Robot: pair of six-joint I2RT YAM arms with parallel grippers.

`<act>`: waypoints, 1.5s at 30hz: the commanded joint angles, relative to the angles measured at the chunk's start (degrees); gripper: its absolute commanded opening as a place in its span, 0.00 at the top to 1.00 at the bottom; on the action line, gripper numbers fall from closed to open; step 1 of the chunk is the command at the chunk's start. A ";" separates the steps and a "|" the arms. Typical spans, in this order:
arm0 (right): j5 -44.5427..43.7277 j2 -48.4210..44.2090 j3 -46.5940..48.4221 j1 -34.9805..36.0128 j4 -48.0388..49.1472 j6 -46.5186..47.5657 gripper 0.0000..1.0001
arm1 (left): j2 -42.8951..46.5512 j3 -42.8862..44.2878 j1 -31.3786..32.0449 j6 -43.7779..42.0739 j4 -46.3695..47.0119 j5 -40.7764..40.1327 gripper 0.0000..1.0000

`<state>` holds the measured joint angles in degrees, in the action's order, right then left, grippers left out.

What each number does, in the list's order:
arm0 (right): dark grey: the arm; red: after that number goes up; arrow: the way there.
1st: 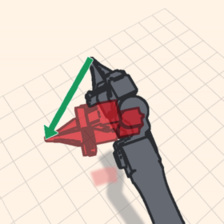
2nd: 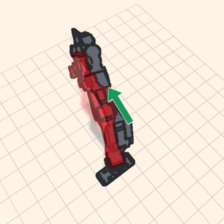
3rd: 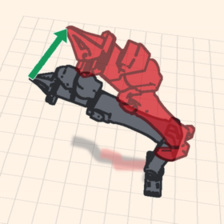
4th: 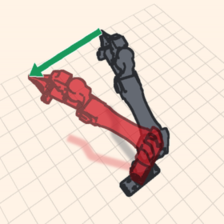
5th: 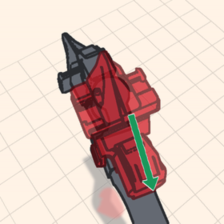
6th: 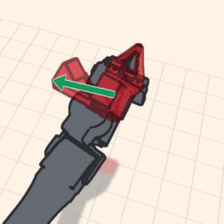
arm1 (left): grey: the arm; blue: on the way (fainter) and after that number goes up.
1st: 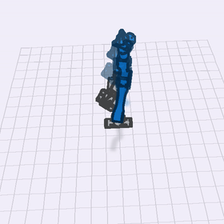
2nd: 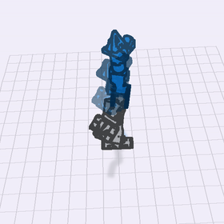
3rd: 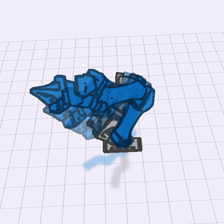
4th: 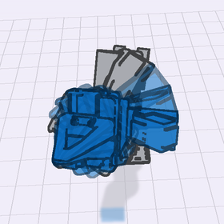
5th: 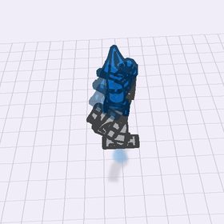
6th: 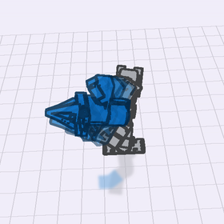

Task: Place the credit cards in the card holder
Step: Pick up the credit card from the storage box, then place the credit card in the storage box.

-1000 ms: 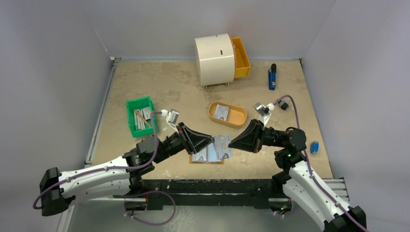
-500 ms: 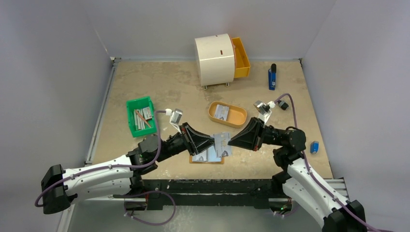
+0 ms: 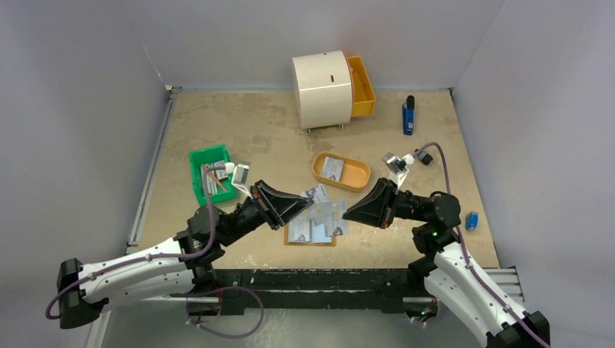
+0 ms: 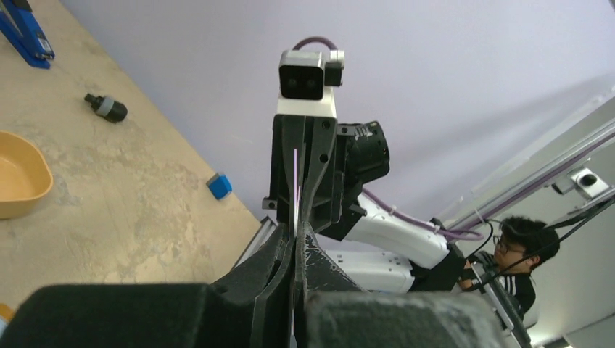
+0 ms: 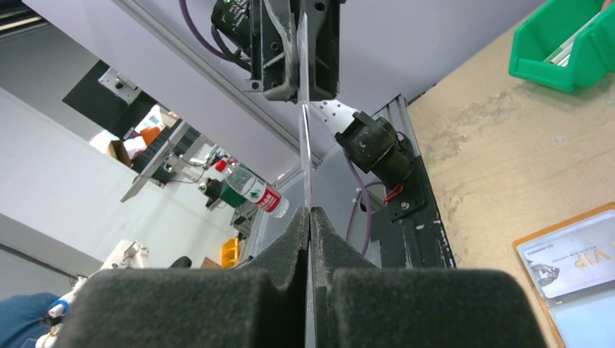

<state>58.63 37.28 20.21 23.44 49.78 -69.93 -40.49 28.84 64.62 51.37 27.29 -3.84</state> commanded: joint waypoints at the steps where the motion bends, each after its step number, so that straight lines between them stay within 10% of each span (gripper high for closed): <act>1: -1.53 -0.76 3.16 0.03 -3.43 4.06 1.00 | 3.07 -0.76 -0.02 -1.19 -0.78 -6.15 1.00; 5: -6.25 -2.82 4.49 0.03 -12.74 8.73 1.00 | 3.37 1.04 -0.09 -2.12 -7.38 -14.08 1.00; 10: -23.57 -4.69 14.09 0.03 -48.58 28.21 1.00 | -8.14 13.67 -2.17 -9.02 -24.89 -27.13 1.00; 17: -40.01 -5.80 17.71 0.03 -66.26 33.90 1.00 | -35.33 27.59 -19.14 -11.48 -31.20 -9.89 1.00; 28: -44.52 -8.54 17.50 0.03 -72.00 33.91 1.00 | -67.75 54.33 -22.06 -17.33 -37.37 3.55 1.00; 45: -43.84 -11.00 16.65 0.03 -72.28 34.19 1.00 | -76.49 60.27 -25.11 -18.16 -37.76 8.89 1.00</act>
<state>15.49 26.55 35.86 23.51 -23.68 -36.84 -116.46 86.54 40.16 34.70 -11.44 2.48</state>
